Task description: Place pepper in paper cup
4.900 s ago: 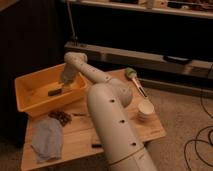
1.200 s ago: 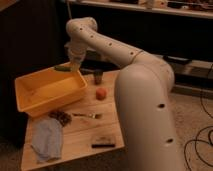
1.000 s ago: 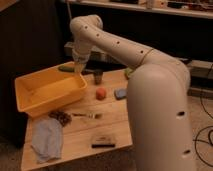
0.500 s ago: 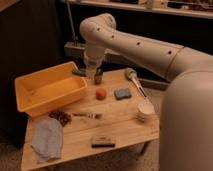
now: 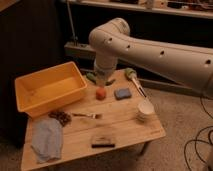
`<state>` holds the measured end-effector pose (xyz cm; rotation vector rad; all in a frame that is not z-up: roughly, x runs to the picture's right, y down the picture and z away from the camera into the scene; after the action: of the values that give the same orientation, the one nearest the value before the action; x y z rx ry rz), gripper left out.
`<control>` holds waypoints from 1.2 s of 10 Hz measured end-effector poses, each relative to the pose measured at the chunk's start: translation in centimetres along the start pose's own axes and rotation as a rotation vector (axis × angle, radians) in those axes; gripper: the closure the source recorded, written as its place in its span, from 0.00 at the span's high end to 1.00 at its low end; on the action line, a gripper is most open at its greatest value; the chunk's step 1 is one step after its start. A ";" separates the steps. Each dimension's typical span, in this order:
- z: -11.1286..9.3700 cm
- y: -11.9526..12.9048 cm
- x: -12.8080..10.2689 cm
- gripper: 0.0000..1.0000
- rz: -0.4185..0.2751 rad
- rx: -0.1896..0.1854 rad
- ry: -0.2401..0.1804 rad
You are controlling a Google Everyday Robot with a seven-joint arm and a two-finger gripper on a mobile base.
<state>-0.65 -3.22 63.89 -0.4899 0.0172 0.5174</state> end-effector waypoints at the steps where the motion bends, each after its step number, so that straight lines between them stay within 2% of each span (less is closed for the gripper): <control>1: -0.2 0.3 0.8 0.00 0.047 0.011 0.007; 3: -0.3 0.5 1.2 0.00 0.069 0.015 0.010; 9: 0.0 0.0 1.4 0.00 0.074 0.019 0.019; 10: 0.2 -0.6 2.0 0.00 0.080 0.021 0.021; 12: 0.7 -4.5 5.8 0.00 0.101 0.028 0.019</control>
<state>6.45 -3.58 65.71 -0.4675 0.0671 0.6104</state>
